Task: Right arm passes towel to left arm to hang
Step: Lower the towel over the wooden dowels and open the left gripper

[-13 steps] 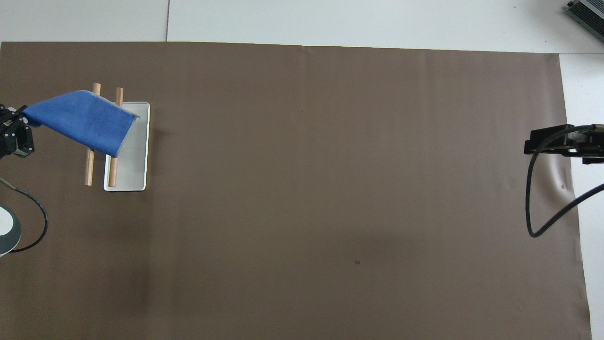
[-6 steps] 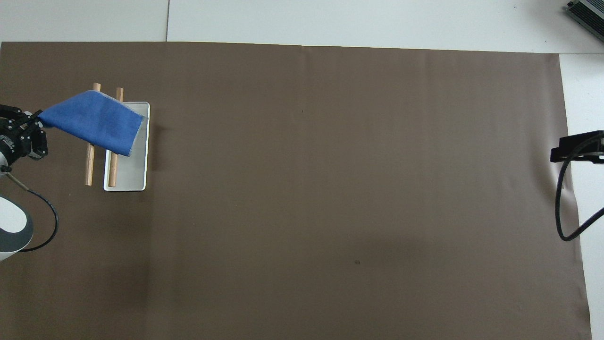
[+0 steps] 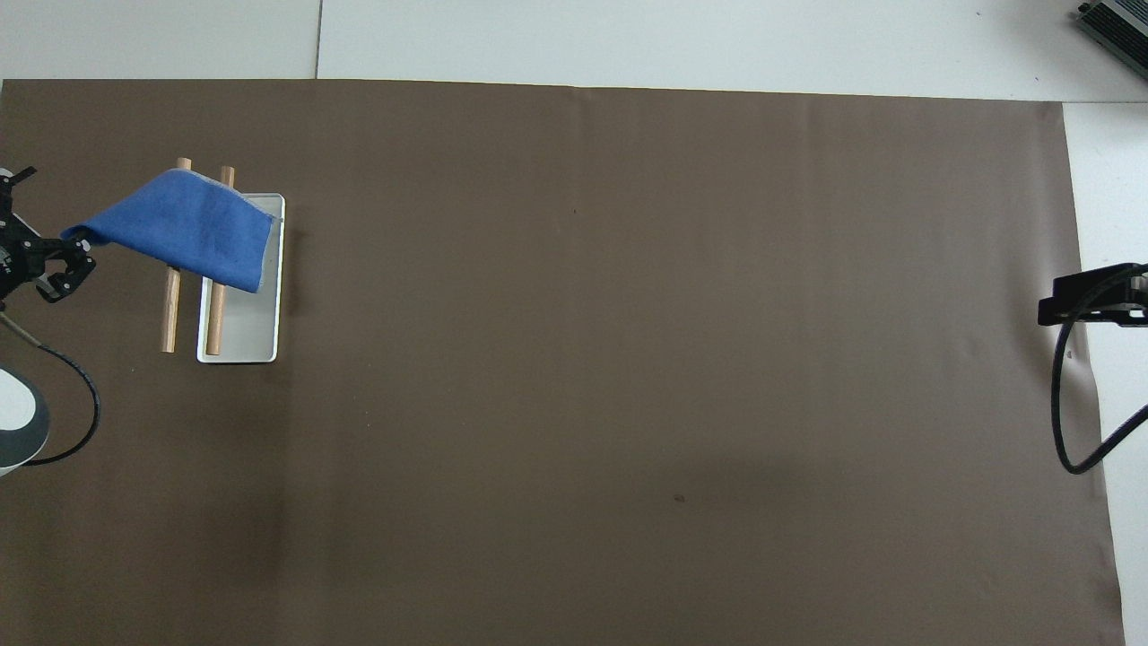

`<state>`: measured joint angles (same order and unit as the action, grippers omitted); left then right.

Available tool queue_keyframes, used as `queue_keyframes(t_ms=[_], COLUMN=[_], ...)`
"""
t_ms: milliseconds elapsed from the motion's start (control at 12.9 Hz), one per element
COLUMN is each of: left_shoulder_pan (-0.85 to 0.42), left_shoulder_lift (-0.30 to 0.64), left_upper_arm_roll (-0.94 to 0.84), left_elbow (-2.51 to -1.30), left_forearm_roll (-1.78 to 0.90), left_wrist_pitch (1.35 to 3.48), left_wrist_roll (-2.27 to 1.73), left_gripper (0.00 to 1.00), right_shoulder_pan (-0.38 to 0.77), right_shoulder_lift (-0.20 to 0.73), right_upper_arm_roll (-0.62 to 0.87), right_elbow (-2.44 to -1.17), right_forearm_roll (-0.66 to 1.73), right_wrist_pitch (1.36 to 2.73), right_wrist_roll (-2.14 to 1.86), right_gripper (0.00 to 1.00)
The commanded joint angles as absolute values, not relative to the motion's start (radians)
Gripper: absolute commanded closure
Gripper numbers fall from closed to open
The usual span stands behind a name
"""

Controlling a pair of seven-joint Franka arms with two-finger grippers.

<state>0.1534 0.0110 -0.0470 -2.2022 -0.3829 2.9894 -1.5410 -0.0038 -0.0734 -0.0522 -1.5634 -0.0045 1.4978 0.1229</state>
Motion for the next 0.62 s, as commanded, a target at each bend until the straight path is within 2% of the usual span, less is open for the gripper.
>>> queue_keyframes(t_ms=[0, 309, 541], left_shoulder_pan=[0.150, 0.159, 0.149], left_shoulder_lift=[-0.046, -0.103, -0.095], left_upper_arm_roll=[-0.044, -0.040, -0.049], left_elbow=[-2.160, -2.129, -2.031], left_forearm_roll=[-0.388, -0.374, -0.211], left_wrist_pitch=[2.869, 2.734, 2.547], left_wrist_roll=[-1.528, -1.523, -1.458], left_gripper=[0.00, 0.00, 0.00], right_shoulder_pan=[0.000, 0.000, 0.000], right_shoulder_lift=[-0.077, -0.081, -0.084], right_upper_arm_roll=[-0.035, -0.034, -0.035], right_elbow=[-1.565, -1.569, -1.578], right_forearm_roll=[-0.011, -0.014, -0.009], right_wrist_pitch=[1.497, 1.488, 1.486], right_wrist_roll=[0.101, 0.101, 0.101], right_gripper=[0.00, 0.00, 0.00])
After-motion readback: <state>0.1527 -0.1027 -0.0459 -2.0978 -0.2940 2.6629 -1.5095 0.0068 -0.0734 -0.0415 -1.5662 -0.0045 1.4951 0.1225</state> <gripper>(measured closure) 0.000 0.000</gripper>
